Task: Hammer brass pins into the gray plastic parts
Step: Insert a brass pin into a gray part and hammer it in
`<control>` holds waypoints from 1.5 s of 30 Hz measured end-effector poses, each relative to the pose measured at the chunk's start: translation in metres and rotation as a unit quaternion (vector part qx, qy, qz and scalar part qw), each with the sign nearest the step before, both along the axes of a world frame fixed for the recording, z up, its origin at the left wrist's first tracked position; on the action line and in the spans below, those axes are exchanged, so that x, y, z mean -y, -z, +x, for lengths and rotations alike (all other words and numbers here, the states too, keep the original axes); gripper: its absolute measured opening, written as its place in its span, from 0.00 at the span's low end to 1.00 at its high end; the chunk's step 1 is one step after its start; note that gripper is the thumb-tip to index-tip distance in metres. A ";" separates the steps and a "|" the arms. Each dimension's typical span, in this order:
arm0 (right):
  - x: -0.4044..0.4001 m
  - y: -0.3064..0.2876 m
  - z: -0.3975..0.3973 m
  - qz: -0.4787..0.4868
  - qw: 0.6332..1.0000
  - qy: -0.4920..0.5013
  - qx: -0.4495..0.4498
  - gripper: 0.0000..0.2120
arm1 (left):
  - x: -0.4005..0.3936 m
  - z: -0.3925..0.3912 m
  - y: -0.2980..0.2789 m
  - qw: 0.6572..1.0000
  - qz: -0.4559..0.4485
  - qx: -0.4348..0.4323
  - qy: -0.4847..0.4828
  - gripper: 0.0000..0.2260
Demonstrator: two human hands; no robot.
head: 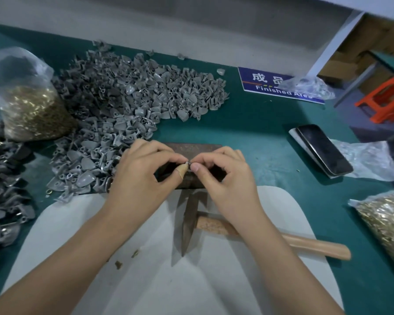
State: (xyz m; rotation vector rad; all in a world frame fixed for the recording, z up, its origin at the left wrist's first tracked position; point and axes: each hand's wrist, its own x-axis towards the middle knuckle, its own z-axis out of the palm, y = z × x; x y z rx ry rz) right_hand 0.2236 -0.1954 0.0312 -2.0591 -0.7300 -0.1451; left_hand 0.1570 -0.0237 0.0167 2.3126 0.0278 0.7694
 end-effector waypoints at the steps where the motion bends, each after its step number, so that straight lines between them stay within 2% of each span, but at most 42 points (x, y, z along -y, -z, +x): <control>1: -0.001 0.000 0.000 -0.001 1.000 0.004 0.007 0.06 | 0.000 0.000 -0.001 1.000 0.000 0.002 0.000 0.05; 8: -0.006 0.002 -0.002 -0.001 0.999 0.036 0.029 0.03 | 0.002 0.001 -0.003 1.000 -0.002 0.000 -0.004 0.04; 15: -0.006 -0.007 -0.002 -0.002 0.999 0.032 -0.002 0.05 | 0.004 -0.004 -0.006 0.999 0.024 -0.016 -0.027 0.04; 20: -0.011 -0.019 -0.001 -0.155 0.975 0.047 0.155 0.04 | 0.002 -0.003 -0.005 0.999 0.026 -0.023 -0.034 0.05; 21: -0.011 -0.018 0.000 -0.151 0.977 0.045 0.142 0.05 | 0.002 -0.003 -0.005 0.999 0.026 -0.024 -0.035 0.05; 23: -0.009 -0.015 0.005 -0.080 0.996 0.018 0.035 0.06 | 0.001 -0.003 -0.005 0.999 0.026 -0.024 -0.037 0.04; 25: -0.006 -0.014 0.008 -0.024 0.999 0.002 -0.045 0.07 | 0.001 -0.003 -0.006 0.998 0.028 -0.026 -0.040 0.04; 31: -0.006 -0.012 0.010 -0.014 0.997 0.003 -0.074 0.07 | 0.001 -0.004 -0.008 0.998 0.027 -0.033 -0.040 0.05; 36: -0.005 -0.013 0.006 -0.081 0.996 0.022 0.001 0.06 | 0.000 -0.004 -0.008 0.998 0.041 -0.034 -0.041 0.04; 40: -0.004 -0.012 0.011 -0.046 0.997 0.018 -0.059 0.06 | -0.001 -0.003 -0.009 0.997 0.046 -0.040 -0.038 0.06; 45: -0.007 -0.013 0.007 -0.069 0.996 0.024 -0.057 0.07 | -0.002 -0.003 -0.008 0.997 0.052 -0.037 -0.037 0.06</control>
